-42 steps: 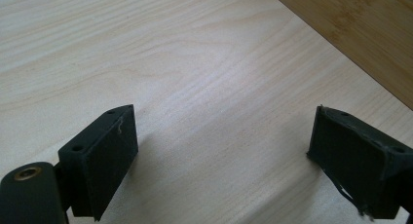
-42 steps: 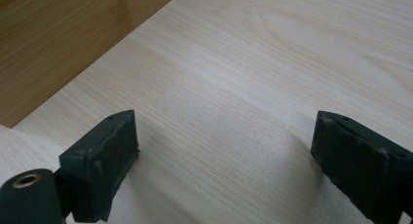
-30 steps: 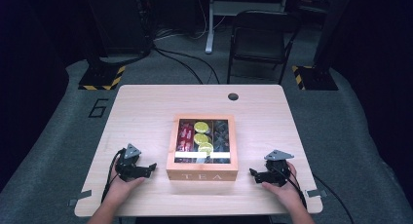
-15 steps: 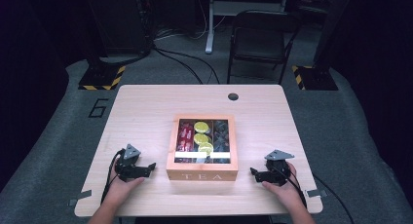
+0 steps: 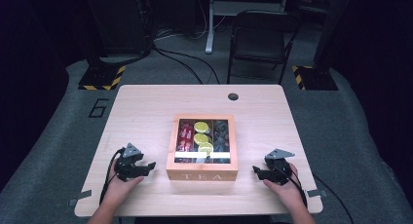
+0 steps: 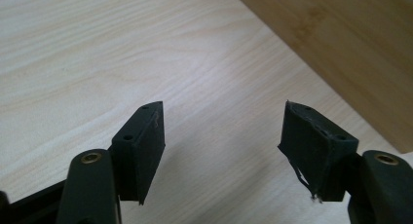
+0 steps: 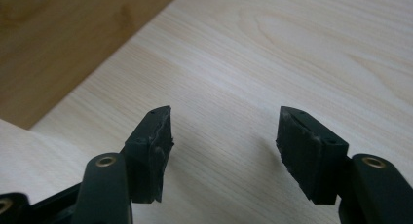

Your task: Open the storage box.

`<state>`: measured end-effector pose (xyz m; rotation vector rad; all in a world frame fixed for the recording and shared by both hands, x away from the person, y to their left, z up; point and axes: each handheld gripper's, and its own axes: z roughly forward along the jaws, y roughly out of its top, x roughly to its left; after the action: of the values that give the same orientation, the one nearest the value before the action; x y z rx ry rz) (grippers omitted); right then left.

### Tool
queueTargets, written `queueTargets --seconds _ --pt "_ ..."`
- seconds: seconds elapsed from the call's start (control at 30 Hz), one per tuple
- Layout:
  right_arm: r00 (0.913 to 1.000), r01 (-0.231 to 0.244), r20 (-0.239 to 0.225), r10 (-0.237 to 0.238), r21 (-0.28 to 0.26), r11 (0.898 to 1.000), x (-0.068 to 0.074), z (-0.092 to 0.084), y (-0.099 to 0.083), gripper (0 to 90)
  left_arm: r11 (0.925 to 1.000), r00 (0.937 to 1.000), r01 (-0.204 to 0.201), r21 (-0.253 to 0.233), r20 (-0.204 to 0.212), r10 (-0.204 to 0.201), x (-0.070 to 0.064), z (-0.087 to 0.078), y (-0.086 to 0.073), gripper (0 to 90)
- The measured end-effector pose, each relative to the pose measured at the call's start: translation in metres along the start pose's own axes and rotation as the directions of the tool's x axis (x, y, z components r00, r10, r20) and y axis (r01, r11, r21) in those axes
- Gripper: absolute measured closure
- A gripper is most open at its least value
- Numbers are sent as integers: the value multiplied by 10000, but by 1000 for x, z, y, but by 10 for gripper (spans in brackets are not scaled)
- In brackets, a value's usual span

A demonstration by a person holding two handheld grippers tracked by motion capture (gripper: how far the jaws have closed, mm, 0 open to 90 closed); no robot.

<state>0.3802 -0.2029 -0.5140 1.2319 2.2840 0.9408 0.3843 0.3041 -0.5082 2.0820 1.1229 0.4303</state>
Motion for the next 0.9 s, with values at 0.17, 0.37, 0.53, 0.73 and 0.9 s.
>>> queueTargets --seconds 0.17,0.37,0.53,0.73,0.9 --pt "9996 -121 -277 109 -446 9989 8 -9 6 402 9992 9996 255 -310 155 -251 -2 -7 0 343" --pt "9987 81 -489 -123 -852 9963 17 -19 12 431 9949 9959 732 -699 575 -692 -5 -18 2 343" --pt "9972 -208 -740 129 -1071 9940 18 -25 16 435 9947 9964 601 -830 653 -548 -9 -23 6 351" --pt "9970 -134 -778 46 -1125 9936 21 -29 19 424 9956 9956 514 -785 820 -449 -14 -22 8 369" --pt "9974 55 -705 -137 -1149 9934 25 -30 20 406 9963 9949 419 -752 943 -348 -15 -23 8 379"
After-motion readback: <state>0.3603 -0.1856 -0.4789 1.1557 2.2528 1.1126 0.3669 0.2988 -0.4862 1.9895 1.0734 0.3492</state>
